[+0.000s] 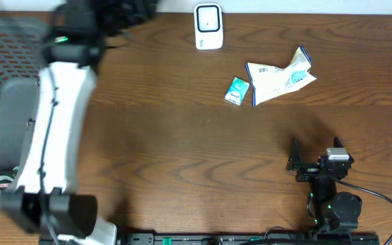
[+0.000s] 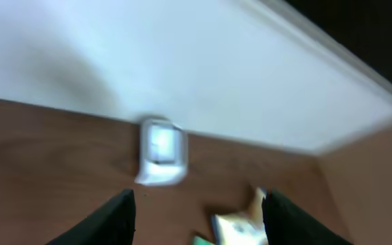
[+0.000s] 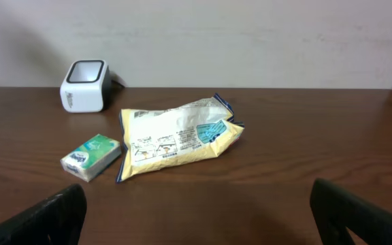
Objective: Scan the item barcode
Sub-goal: 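Reach the left gripper into the basket and grasp the green wipes pack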
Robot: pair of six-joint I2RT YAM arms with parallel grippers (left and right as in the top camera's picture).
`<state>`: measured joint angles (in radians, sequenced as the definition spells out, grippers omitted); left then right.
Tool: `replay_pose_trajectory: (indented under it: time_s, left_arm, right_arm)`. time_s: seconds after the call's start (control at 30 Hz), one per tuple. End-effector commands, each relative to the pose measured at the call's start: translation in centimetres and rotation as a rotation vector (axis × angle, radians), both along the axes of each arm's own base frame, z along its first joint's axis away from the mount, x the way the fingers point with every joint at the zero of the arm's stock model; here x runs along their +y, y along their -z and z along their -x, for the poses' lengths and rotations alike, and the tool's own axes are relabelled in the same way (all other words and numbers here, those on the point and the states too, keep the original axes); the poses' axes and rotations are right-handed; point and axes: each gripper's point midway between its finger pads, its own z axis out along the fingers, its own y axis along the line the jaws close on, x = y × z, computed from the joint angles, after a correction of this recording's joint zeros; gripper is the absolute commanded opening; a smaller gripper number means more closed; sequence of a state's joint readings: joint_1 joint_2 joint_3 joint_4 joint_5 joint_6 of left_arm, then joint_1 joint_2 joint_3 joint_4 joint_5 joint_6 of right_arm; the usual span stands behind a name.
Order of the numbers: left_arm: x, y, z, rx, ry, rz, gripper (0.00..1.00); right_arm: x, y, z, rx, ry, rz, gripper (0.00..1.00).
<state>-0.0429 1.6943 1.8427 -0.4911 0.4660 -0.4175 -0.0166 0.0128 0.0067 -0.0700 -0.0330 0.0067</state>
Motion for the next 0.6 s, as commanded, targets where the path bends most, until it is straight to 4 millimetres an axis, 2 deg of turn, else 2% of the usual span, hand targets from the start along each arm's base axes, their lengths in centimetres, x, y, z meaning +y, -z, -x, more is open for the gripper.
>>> replay_pose_trajectory:
  time_s: [0.0,0.1,0.17,0.33,0.4,0.43,0.57]
  left_arm:
    - [8.2,-3.4,1.7,-0.060,-0.242,-0.073,0.59]
    - [14.5,-4.0,4.1,-0.037,-0.424,-0.138,0.59]
    - [19.2,-3.3,6.4,0.022,-0.564,-0.210,0.59]
    - [28.4,1.4,12.8,0.296,-0.858,-0.366,0.60]
    - [30.9,3.0,15.2,0.403,-0.947,-0.418,0.60]
    - [32.4,4.0,16.7,0.473,-1.003,-0.445,0.66]
    - [34.9,7.2,20.0,0.657,-1.071,-0.466,0.78]
  right_arm:
    - [-0.1,0.1,0.0,0.002,0.003,-0.004,0.99]
    - [-0.1,0.1,0.0,0.002,0.002,-0.004,0.99]
    - [-0.1,0.1,0.0,0.002,0.002,-0.004,0.99]
    - [-0.1,0.1,0.0,0.002,0.002,-0.004,0.99]
    - [-0.1,0.1,0.0,0.002,0.002,-0.004,0.99]
    - [-0.1,0.1,0.0,0.002,0.002,-0.004,0.99]
    - [-0.1,0.1,0.0,0.002,0.003,-0.004,0.99]
